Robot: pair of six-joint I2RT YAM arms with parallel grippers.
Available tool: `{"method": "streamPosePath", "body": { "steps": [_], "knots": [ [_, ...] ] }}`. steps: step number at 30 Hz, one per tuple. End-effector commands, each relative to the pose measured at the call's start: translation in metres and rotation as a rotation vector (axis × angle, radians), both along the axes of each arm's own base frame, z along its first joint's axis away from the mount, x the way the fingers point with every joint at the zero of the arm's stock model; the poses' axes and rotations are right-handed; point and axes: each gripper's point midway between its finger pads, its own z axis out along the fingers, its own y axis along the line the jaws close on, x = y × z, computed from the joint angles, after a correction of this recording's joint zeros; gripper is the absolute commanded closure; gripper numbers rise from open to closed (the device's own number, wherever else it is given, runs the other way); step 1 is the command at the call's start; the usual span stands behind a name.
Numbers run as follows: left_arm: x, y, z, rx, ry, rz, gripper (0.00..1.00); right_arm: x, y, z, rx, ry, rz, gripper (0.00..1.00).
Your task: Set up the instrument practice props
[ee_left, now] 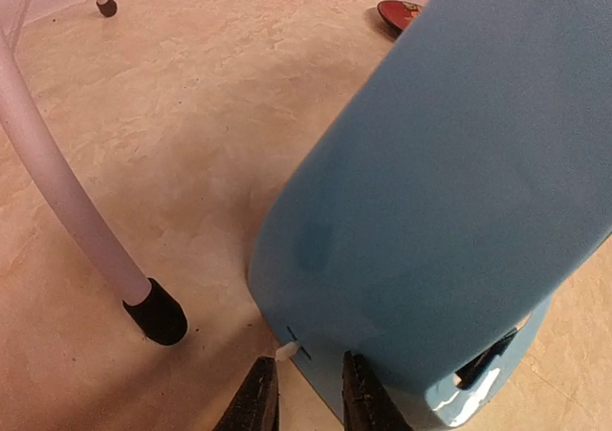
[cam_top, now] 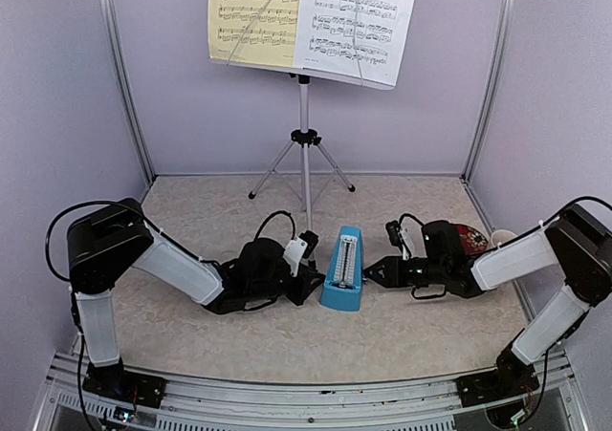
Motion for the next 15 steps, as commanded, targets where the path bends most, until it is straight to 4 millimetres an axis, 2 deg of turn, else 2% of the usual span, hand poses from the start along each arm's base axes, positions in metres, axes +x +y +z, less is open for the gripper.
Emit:
{"method": "streamPosePath", "body": {
  "steps": [1, 6, 9, 11, 15],
  "knots": [
    [-0.006, -0.018, 0.010, -0.085, -0.007, -0.030, 0.76, 0.028, 0.018, 0.026, 0.058, -0.097, 0.013, 0.64],
    [0.002, -0.022, 0.018, -0.116, -0.027, -0.004, 0.77, 0.043, 0.032, 0.031, 0.076, -0.113, 0.035, 0.64],
    [0.009, -0.020, 0.023, -0.109, -0.050, 0.019, 0.76, 0.045, 0.031, 0.030, 0.067, -0.117, 0.030, 0.61],
    [0.013, -0.016, 0.028, -0.100, -0.069, 0.040, 0.76, 0.045, 0.025, 0.029, 0.046, -0.122, 0.017, 0.56],
    [0.015, -0.009, 0.036, -0.097, -0.082, 0.049, 0.71, 0.043, 0.006, 0.038, 0.024, -0.155, -0.006, 0.38]
  ]
}}
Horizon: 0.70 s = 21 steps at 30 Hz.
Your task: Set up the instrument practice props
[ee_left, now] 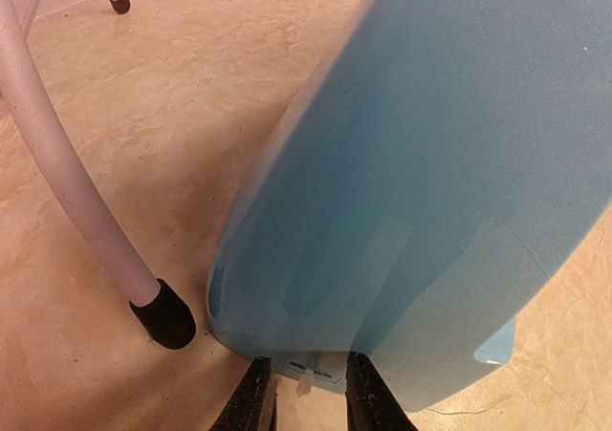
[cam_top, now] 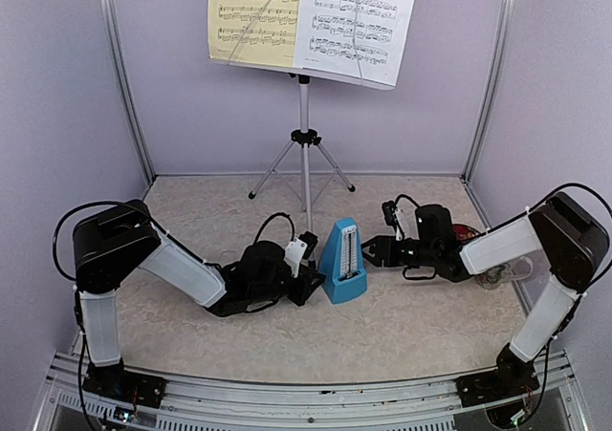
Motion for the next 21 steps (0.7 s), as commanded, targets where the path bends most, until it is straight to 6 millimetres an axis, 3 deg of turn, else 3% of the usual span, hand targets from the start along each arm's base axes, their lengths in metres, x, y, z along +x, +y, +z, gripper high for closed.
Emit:
{"method": "streamPosePath", "body": {
  "steps": [1, 9, 15, 21],
  "knots": [
    [0.009, -0.008, 0.043, -0.074, -0.085, 0.006, 0.69, -0.013, -0.008, 0.022, 0.004, -0.066, 0.050, 0.35],
    [0.011, 0.005, 0.049, -0.037, -0.092, 0.007, 0.52, -0.041, -0.018, 0.056, -0.029, -0.232, 0.157, 0.14],
    [0.009, 0.015, 0.064, -0.088, -0.116, -0.001, 0.50, -0.066, -0.009, 0.074, 0.027, -0.297, 0.299, 0.06],
    [0.010, 0.014, 0.071, -0.104, -0.122, -0.004, 0.50, -0.062, -0.001, 0.089, 0.049, -0.313, 0.303, 0.04]
  ]
}}
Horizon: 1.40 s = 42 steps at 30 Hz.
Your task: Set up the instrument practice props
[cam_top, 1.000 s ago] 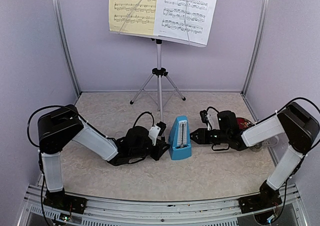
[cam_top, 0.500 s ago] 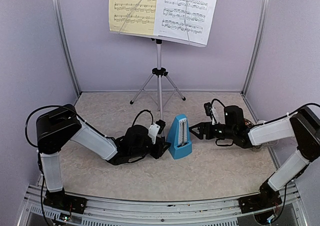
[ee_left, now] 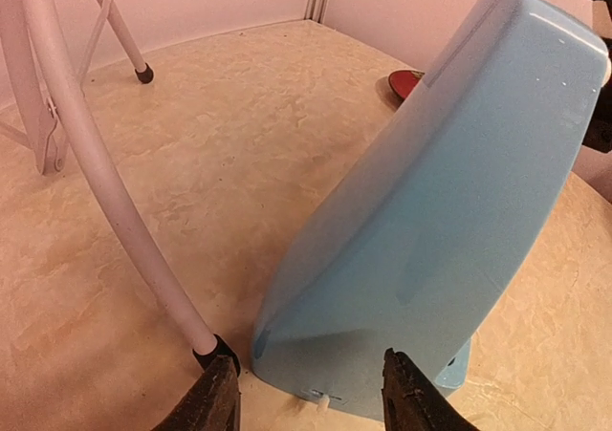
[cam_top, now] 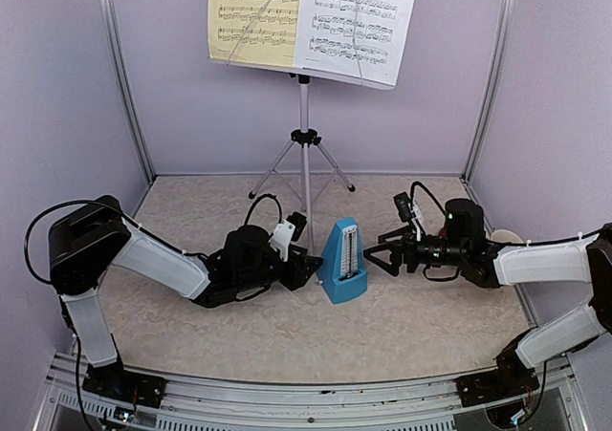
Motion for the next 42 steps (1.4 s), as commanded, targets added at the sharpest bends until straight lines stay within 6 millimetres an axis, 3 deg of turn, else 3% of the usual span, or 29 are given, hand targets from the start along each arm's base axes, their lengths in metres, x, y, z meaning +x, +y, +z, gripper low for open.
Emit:
{"method": "streamPosePath", "body": {
  "steps": [1, 10, 20, 32, 42],
  "knots": [
    [-0.001, -0.002, 0.019, -0.039, -0.038, -0.021, 0.50, -0.001, 0.008, 0.015, 0.017, -0.027, 0.039, 0.05],
    [-0.002, -0.006, 0.020, -0.046, -0.035, -0.025, 0.50, 0.016, 0.026, 0.019, 0.003, -0.028, 0.006, 0.10],
    [-0.001, -0.010, 0.017, -0.043, -0.029, -0.025, 0.50, 0.028, 0.031, 0.016, -0.015, -0.014, -0.042, 0.19],
    [0.001, -0.011, 0.015, -0.039, -0.025, -0.022, 0.50, 0.027, 0.041, 0.016, -0.019, -0.012, -0.025, 0.20],
    [0.003, -0.013, 0.016, -0.037, -0.030, -0.021, 0.50, 0.027, 0.039, 0.012, -0.038, -0.010, -0.039, 0.39]
  ]
}}
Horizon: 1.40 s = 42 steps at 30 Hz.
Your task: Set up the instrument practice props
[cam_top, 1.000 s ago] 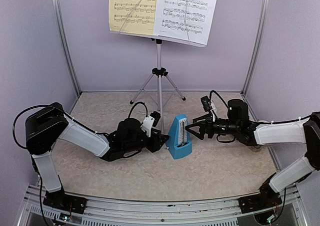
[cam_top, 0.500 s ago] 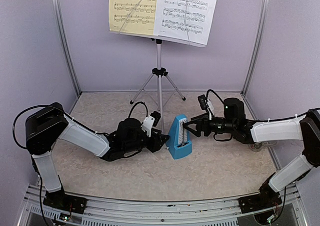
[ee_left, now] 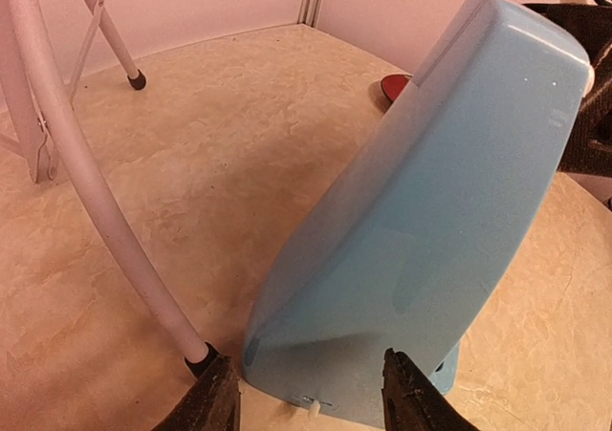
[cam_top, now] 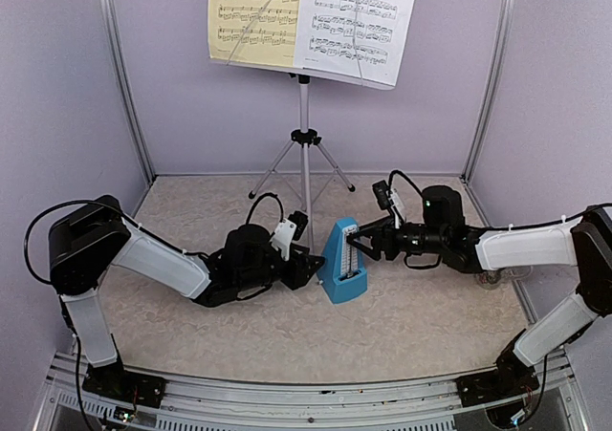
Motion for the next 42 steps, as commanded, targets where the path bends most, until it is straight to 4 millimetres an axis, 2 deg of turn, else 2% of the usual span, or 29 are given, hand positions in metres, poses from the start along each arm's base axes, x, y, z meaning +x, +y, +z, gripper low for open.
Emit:
{"method": "streamPosePath", "body": {
  "steps": [1, 8, 15, 25, 27, 29, 33, 36, 42],
  "knots": [
    [0.005, -0.010, 0.013, -0.026, -0.028, -0.009, 0.50, 0.002, 0.000, 0.002, -0.014, -0.010, -0.019, 0.41],
    [0.006, -0.011, 0.012, -0.015, -0.032, -0.011, 0.50, 0.000, -0.006, -0.004, -0.032, -0.006, -0.033, 0.56],
    [0.007, -0.010, 0.011, -0.012, -0.034, -0.007, 0.50, -0.001, -0.008, -0.006, -0.037, -0.003, -0.041, 0.66],
    [0.008, -0.005, 0.010, -0.006, -0.035, 0.006, 0.50, -0.012, -0.014, -0.011, -0.041, -0.001, -0.029, 0.69],
    [0.008, -0.005, 0.010, -0.006, -0.033, 0.007, 0.50, -0.016, -0.017, -0.013, -0.044, -0.002, -0.025, 0.67],
    [0.009, -0.004, 0.011, -0.009, -0.033, 0.009, 0.50, -0.020, -0.019, -0.014, -0.042, -0.002, -0.016, 0.60],
    [0.009, -0.004, 0.011, -0.011, -0.033, 0.011, 0.50, -0.026, -0.020, -0.013, -0.034, -0.008, 0.000, 0.35],
    [0.009, -0.004, 0.011, -0.013, -0.030, 0.015, 0.50, -0.026, -0.020, -0.013, -0.027, -0.003, -0.003, 0.22],
    [0.008, -0.002, 0.012, -0.019, -0.036, 0.026, 0.49, -0.029, -0.013, -0.006, -0.007, -0.015, -0.005, 0.08]
  ]
}}
